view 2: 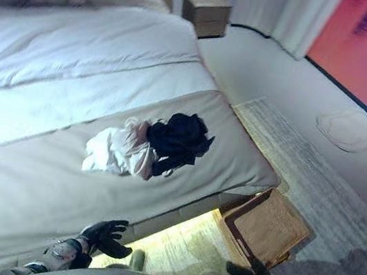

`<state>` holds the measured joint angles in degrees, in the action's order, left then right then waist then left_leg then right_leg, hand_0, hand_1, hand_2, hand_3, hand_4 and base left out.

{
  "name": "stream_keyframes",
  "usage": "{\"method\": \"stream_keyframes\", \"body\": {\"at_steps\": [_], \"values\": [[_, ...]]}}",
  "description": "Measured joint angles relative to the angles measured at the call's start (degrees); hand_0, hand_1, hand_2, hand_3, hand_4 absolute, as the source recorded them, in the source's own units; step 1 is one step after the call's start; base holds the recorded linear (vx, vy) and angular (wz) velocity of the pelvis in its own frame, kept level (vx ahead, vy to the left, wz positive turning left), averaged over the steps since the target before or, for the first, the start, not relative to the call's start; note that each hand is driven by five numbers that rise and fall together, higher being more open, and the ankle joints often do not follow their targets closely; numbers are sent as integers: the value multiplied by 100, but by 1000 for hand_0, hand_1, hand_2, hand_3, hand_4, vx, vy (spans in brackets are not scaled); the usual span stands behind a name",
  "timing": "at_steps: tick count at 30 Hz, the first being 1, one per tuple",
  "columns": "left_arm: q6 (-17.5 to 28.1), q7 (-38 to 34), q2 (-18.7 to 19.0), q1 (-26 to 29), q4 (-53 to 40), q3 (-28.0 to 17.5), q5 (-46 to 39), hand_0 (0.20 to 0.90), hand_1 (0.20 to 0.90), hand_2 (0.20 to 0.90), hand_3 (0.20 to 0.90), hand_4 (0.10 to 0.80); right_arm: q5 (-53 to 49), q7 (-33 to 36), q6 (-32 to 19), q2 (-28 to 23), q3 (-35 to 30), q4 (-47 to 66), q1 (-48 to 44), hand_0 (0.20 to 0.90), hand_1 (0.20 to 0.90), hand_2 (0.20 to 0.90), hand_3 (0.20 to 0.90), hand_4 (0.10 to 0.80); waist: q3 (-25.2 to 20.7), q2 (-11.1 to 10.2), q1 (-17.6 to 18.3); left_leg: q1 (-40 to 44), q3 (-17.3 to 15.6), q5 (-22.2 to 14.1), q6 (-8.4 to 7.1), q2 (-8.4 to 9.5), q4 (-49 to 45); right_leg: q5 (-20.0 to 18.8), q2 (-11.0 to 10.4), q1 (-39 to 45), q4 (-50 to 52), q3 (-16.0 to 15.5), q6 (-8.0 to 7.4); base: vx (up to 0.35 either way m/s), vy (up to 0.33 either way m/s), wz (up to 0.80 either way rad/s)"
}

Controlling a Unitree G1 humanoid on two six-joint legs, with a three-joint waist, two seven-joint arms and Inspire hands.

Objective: Pick up the clothes from the bed and place them into the basket

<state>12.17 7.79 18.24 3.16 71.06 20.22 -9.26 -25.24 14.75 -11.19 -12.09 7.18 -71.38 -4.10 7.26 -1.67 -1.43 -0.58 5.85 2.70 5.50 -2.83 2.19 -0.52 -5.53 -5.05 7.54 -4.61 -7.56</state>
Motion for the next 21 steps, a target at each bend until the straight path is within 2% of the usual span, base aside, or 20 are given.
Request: {"method": "stream_keyframes", "body": {"at_steps": [2, 3, 5, 6, 7, 10, 13, 14, 15, 16, 18, 21], "values": [[-3, -89, 33, 19, 32, -84, -62, 900, 900, 900, 900, 800, 59, 35, -43, -134, -90, -63, -216, 900, 900, 900, 900, 800, 25, -233, 111, -66, 257, -39, -74, 317, 77, -19, -207, 417, -840, 316, 3, 273, -292, 101], [10, -129, -26, 4, 28, -100, -68, 900, 900, 900, 900, 800, 106, 43, -17, -211, -141, -89, -232, 900, 900, 900, 900, 800, 64, -155, 94, 48, 331, -37, -94, 285, 160, -120, -170, 573, -940, 254, 30, 191, -296, 106], [58, -155, -105, -238, -89, -196, -83, 900, 900, 900, 900, 800, 242, 144, 2, -377, -194, -99, -236, 900, 900, 900, 900, 800, 93, 11, -18, 317, 247, -2, -262, 83, 317, -118, -34, 981, -1173, -25, 32, 159, -276, 55], [62, -200, -162, -412, -227, -320, -105, 900, 900, 900, 900, 800, 348, 146, 36, -499, -193, -87, -232, 900, 900, 900, 900, 800, 50, 101, -114, 396, 192, 92, -489, -48, 317, -99, 72, 1141, -1281, -125, 64, 177, -261, 30], [88, -228, -165, -498, -334, -353, -109, 900, 900, 900, 900, 800, 456, 147, 72, -609, -193, -14, -239, 900, 900, 900, 900, 800, 23, 130, -242, 405, 137, 47, -578, -143, 316, -52, 149, 1195, -1296, -199, 133, 168, -285, 35], [101, -231, -115, -552, -558, -368, -103, 900, 900, 900, 900, 800, 1108, 131, 345, -1069, -132, 95, -355, 900, 900, 900, 900, 800, -30, 79, -480, 326, 126, 180, -777, -304, 288, -42, 301, 1211, -1278, -445, 268, 15, -232, 28], [87, -152, 10, -509, -707, -359, -90, 900, 900, 900, 900, 800, 1505, 252, 365, -1485, 92, 201, -595, 900, 900, 900, 900, 800, -63, 8, -552, 42, 140, 305, -970, -318, 183, -67, 334, 1029, -1276, -538, 304, -183, -161, 19], [87, -93, 126, -394, -750, -218, -91, 900, 900, 900, 900, 800, 1558, 407, 383, -1645, 180, 328, -750, 900, 900, 900, 900, 800, -34, -65, -564, -295, 57, 402, -1089, -300, -33, -95, 305, 883, -1249, -653, 345, -245, -83, 40], [95, -35, 219, -279, -741, -116, -97, 900, 900, 900, 900, 800, 1629, 515, 382, -1757, 206, 428, -882, 900, 900, 900, 900, 800, -17, -92, -520, -556, -61, 440, -1140, -259, -178, -102, 281, 736, -1238, -750, 352, -136, -26, 51], [100, 52, 305, -128, -732, -2, -103, 900, 900, 900, 900, 800, 1743, 629, 378, -1896, 272, 484, -1121, 900, 900, 900, 900, 800, 18, -82, -437, -746, -188, 460, -1115, -241, -189, -102, 283, 616, -1238, -854, 353, -45, 5, 46], [94, 111, 343, 1, -728, 27, -174, 900, 900, 900, 900, 800, 2053, 787, 432, -2080, 309, 591, -1660, 900, 900, 900, 900, 800, 152, -28, -427, -783, -182, 539, -1057, -223, -67, -134, 279, 532, -1228, -871, 393, -44, -16, 18], [153, 118, 415, 140, -744, 165, -361, 900, 900, 900, 900, 800, 2903, 827, 401, -2555, 994, 630, -2605, 900, 900, 900, 900, 800, 419, 128, -479, -828, -179, 579, -1069, -221, 34, -128, 234, 389, -1123, -876, 389, -112, -36, 3]]}}
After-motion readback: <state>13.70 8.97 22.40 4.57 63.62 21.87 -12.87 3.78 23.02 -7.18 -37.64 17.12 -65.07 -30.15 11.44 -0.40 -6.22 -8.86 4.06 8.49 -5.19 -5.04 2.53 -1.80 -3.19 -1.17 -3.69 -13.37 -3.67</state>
